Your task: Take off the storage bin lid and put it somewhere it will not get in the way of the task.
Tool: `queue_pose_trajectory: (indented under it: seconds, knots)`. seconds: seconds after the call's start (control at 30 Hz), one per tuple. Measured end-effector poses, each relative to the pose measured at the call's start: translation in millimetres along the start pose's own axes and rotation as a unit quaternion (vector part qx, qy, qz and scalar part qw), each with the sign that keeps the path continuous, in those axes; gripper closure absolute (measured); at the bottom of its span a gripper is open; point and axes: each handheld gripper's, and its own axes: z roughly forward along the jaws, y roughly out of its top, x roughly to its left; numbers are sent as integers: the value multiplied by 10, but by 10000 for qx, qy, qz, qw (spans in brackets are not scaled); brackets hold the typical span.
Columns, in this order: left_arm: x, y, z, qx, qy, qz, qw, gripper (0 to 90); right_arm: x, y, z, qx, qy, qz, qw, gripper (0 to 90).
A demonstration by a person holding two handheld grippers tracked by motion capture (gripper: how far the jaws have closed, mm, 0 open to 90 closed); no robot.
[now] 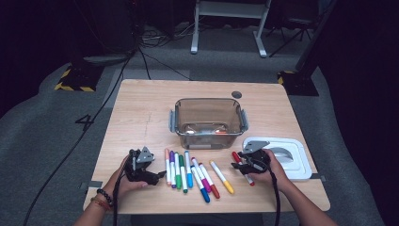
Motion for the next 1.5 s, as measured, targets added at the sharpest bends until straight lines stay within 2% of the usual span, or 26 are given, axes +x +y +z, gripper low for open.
queue_pose_trajectory:
  seconds: [0.1,0.27,0.4,0.47,0.67,0.83,1.1,1.5]
  knots:
    - [0,0,0,-2,0,0,10000,141,11,-3,13,-26,-37,56,10000,503]
    - [0,0,0,-1,0,-1,10000,141,9,-5,17,-38,44,128,9999,551]
    - [0,0,0,-1,0,-1,10000,141,36,-16,18,-101,162,195,9996,659]
    - [0,0,0,0,0,0,10000,141,53,-13,18,-115,188,172,9996,711]
    - [0,0,0,0,1,0,10000,141,91,0,17,-155,255,77,9995,748]
    - [0,0,0,-2,-1,0,10000,141,122,45,-89,-452,436,-15,9980,749]
    - [0,0,0,-3,0,-1,10000,141,222,141,-236,-810,543,-131,9952,749]
    - [0,0,0,-2,-1,0,10000,141,267,399,-687,-1492,466,-435,9867,750]
